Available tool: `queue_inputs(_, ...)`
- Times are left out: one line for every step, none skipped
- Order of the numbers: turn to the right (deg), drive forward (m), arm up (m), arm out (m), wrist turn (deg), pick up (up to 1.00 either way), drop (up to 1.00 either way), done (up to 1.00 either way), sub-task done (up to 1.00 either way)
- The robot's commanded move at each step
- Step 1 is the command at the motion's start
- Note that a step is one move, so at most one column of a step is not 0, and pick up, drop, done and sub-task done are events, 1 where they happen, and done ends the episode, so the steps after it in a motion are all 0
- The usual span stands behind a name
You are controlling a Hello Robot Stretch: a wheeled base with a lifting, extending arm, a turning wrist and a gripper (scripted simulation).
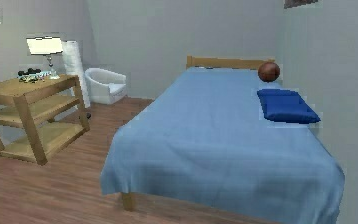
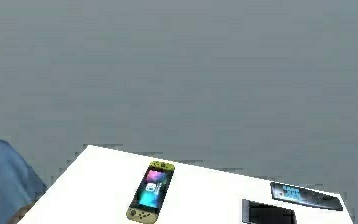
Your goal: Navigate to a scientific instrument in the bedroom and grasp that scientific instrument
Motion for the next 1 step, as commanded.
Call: queue_inputs(0.0,0.0,0.5,0.0,0.0,0.0,0.0,0.0,0.0)
